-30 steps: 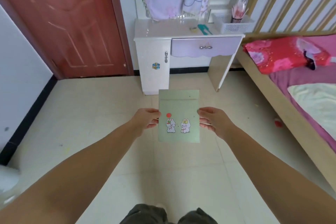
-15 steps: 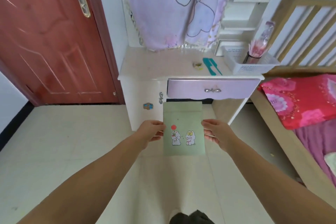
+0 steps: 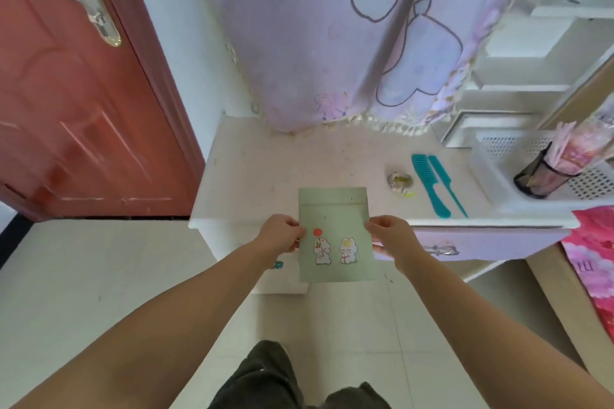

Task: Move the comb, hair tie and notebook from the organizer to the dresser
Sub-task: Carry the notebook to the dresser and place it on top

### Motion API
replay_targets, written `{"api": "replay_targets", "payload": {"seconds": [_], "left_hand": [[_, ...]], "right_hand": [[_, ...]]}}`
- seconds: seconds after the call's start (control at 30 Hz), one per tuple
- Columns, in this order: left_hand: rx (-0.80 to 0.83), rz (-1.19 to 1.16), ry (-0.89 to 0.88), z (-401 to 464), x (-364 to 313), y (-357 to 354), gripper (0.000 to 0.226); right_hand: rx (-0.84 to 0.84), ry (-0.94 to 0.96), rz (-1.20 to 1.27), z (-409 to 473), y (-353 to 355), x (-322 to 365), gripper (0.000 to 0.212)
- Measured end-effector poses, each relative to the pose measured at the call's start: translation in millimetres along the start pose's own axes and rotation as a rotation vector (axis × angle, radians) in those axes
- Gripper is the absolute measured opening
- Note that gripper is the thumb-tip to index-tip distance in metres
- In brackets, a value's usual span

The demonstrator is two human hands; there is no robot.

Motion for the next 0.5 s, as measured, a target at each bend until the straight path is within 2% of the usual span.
{"api": "replay_targets", "payload": {"seconds": [0.2, 0.4, 0.5], "left_hand": [[0.003, 0.180, 0.028, 111, -44, -16, 0.016], [-0.008, 0.314, 0.091, 190, -52, -30, 0.035], [0.025, 0.438, 0.131, 210, -49, -32, 0.043]], "right_hand": [[-0.111, -0.023, -0.189, 97, 9, 31, 0.023], [-0.070, -0.070, -0.422, 184, 4, 37, 0.032], [-0.042, -0.043, -0.620, 206, -1, 36, 0.033]]}}
Point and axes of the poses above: each hand's wrist, its own z-axis towards the middle knuckle, its own y-axis out of the back of the hand, x = y × z, the point moved 5 cm from there along z, towards the middle knuckle, and after that the axes turned 4 degrees about -z, right-handed, at the moved point
